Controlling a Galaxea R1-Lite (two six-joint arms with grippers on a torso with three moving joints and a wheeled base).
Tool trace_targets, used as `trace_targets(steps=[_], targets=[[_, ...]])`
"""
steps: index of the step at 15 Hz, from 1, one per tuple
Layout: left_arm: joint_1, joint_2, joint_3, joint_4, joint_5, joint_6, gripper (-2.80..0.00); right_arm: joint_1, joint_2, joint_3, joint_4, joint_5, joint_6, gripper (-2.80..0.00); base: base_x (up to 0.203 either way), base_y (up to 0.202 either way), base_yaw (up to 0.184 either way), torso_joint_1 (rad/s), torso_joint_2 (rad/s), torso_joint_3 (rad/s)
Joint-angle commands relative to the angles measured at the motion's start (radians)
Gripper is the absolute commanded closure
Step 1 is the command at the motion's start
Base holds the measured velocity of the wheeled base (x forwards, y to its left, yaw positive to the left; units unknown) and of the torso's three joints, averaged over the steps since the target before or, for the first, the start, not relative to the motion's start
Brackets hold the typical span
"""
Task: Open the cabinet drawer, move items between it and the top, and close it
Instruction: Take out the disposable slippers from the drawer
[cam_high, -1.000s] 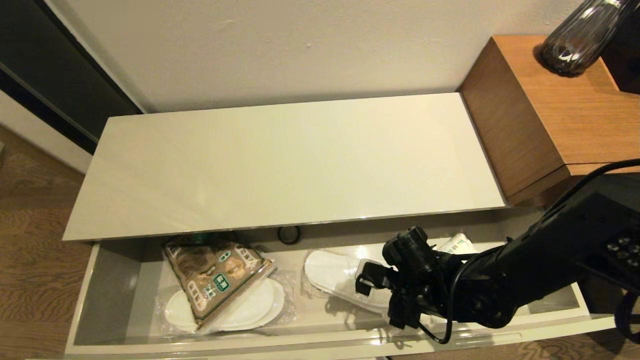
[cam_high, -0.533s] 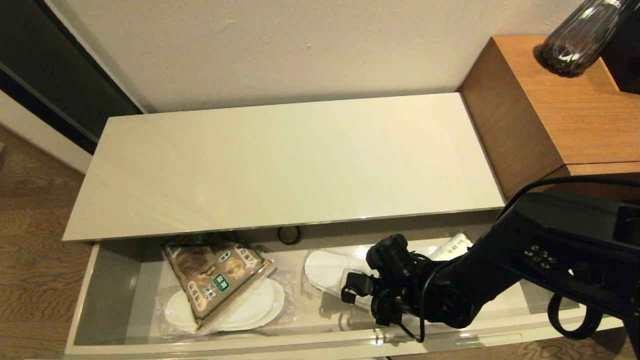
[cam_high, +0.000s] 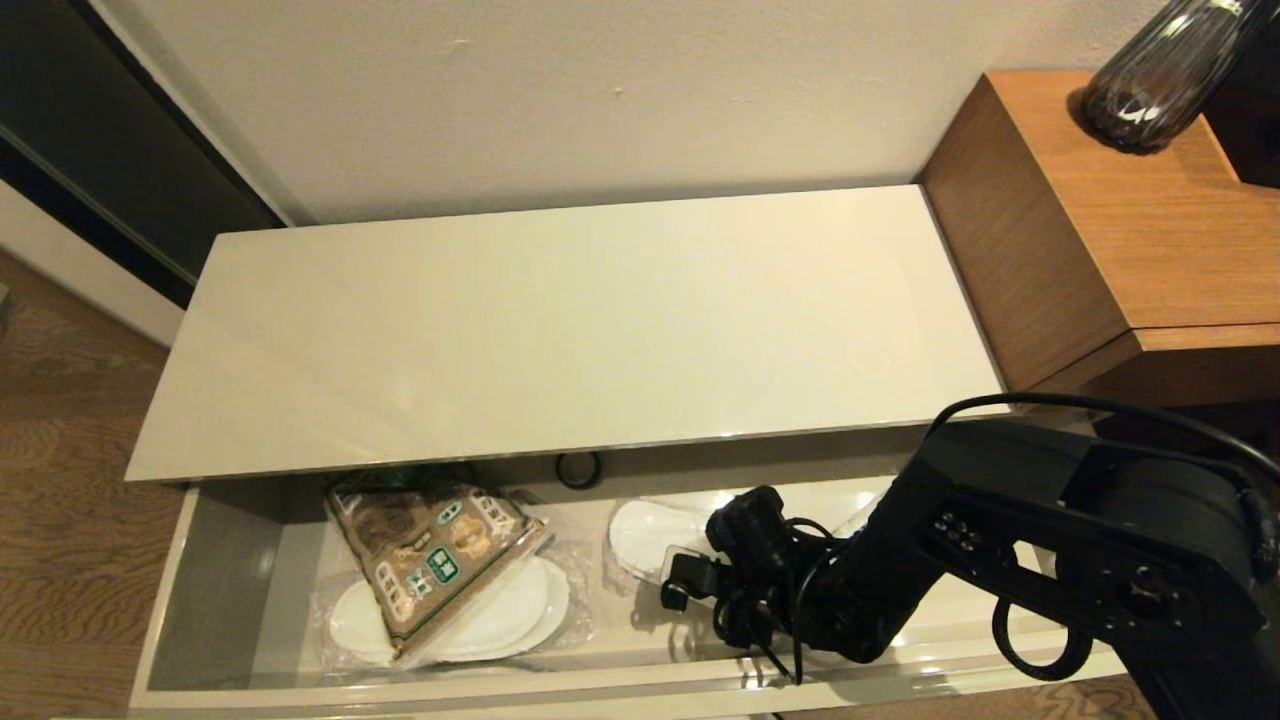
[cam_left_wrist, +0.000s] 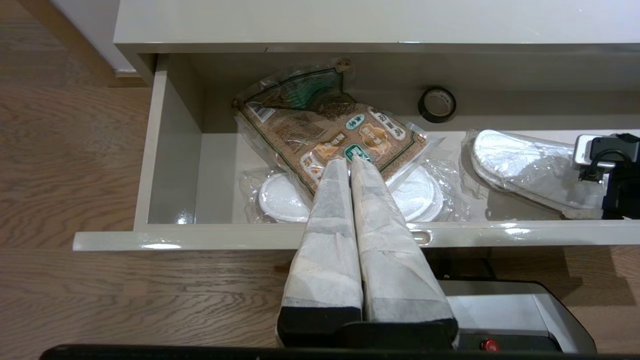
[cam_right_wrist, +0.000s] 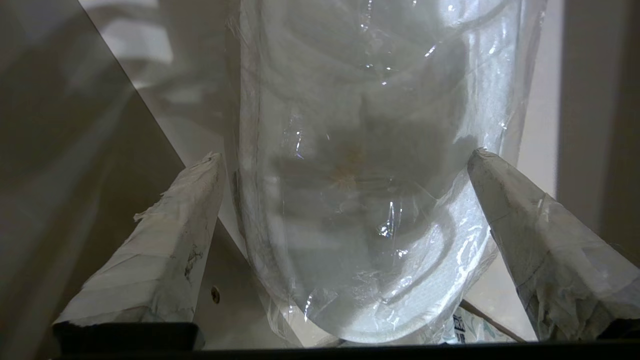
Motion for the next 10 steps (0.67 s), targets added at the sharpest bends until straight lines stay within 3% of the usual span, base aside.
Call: trace_targets(steps=[1,7,8,10], targets=[[0.0,0.002,0.0,-0.001,0.0,-0.001,0.0,0.0,0.021,-0.009,0.003,0.005,-0.004,-2.8,0.0,0.0,0.0,0.0,0.0,0.0],[0.0,0.002,0.0,-0.001,0.0,-0.001,0.0,0.0,0.036,-0.1,0.104,0.069,0.007,-2.8,0.0,0.0,0.0,0.0,0.0,0.0],[0.0,0.002,0.0,-0.001,0.0,-0.001,0.0,0.0,0.043,-0.121,0.112,0.071,0.011,0.0,0.0,0.0,0.0,0.0,0.0,0.0],[-0.001,0.002,0.0,-0.001,0.001,-0.001,0.0,-0.001,0.047,-0.134,0.115,0.072,0.012,0.0,0.0,0.0,0.0,0.0,0.0,0.0]])
